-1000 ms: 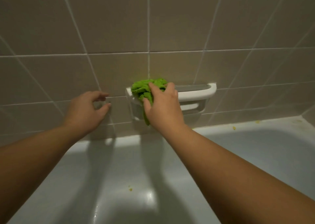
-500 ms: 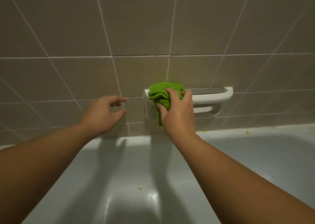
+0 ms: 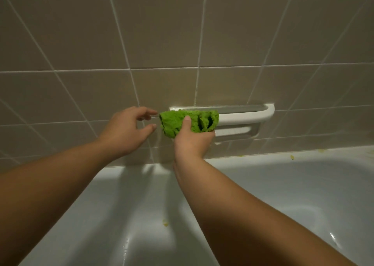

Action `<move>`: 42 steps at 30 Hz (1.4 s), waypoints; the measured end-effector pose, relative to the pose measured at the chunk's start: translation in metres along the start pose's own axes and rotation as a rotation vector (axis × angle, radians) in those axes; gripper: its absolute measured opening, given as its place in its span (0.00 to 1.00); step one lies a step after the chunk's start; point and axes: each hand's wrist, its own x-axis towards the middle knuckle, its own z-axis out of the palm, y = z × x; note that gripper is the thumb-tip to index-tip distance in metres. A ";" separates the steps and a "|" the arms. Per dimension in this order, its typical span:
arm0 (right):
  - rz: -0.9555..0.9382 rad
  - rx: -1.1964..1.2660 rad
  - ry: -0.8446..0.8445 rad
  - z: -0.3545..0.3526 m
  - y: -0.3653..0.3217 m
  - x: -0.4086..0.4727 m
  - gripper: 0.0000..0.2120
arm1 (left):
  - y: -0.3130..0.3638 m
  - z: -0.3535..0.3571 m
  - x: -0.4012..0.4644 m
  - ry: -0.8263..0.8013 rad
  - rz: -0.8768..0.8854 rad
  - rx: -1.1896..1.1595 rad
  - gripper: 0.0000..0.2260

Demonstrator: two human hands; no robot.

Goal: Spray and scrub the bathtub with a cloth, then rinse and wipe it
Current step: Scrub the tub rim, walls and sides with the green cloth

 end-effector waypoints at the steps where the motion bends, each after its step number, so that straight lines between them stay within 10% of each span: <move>1: 0.010 -0.017 0.012 -0.002 -0.005 0.006 0.37 | 0.001 0.000 0.000 -0.002 -0.001 -0.004 0.15; 7: 0.025 -0.045 0.179 -0.051 -0.046 0.058 0.35 | 0.016 0.006 0.003 -0.085 0.076 0.077 0.18; 13: -0.048 -0.185 -0.013 -0.051 -0.034 0.048 0.45 | 0.042 0.027 0.006 -0.171 0.225 0.262 0.22; 19: -0.072 -0.187 0.142 -0.089 -0.071 0.098 0.41 | 0.051 0.042 -0.007 -0.153 0.142 0.293 0.25; 35: -0.229 -0.352 -0.080 -0.150 -0.092 0.143 0.23 | 0.102 0.070 -0.018 -0.155 -0.189 0.307 0.35; 42: -0.358 -0.471 -0.248 -0.223 -0.053 0.160 0.33 | 0.142 0.122 -0.026 -0.069 -0.141 0.316 0.36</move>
